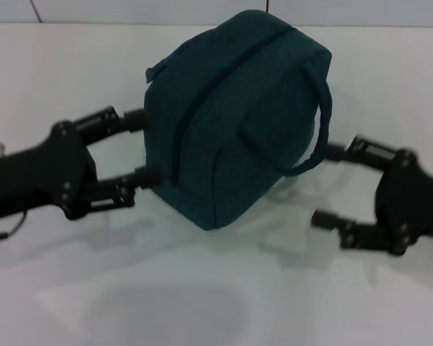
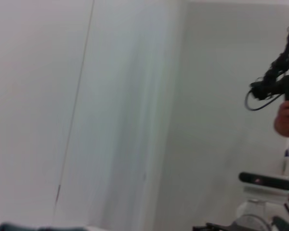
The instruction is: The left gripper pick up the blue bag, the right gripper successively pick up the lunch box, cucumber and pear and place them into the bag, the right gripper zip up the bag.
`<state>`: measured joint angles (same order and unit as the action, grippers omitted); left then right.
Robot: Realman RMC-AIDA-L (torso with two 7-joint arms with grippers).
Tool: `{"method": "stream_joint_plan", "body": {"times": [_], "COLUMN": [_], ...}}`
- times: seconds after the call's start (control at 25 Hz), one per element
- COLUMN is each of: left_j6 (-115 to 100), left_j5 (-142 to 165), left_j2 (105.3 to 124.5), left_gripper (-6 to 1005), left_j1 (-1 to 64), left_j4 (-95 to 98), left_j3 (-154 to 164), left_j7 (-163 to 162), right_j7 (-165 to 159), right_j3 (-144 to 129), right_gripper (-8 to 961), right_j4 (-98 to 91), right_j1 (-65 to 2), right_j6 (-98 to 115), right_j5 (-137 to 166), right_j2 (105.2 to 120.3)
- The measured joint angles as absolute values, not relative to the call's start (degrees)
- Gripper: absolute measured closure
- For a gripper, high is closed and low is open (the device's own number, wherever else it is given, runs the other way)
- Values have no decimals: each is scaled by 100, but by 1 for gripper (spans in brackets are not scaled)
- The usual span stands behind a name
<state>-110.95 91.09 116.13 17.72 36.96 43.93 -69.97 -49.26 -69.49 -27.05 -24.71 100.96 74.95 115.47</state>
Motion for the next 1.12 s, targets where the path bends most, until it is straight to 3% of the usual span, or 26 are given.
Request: {"method": "stream_joint_plan", "body": {"times": [0.24,1.12], "left_j6": [-10967,-10969], "left_j5": [9746,10288], "left_j2": [11614,11630], "left_gripper": [157,161], "left_j1": [1814,1766], "left_j4": [3250,3264], "left_j3": [4429,4401], "left_j7": [-6632,-6507], "right_j7": [-4680,-4556], "right_j3": [-7508,-7578], "right_gripper": [145,145], "right_j4": [-2417,-2127], "right_j1": [-2628,-2689], "right_j6": [9451,9429], "right_j5": [7582,7333], "right_j2": [11619,11600]}}
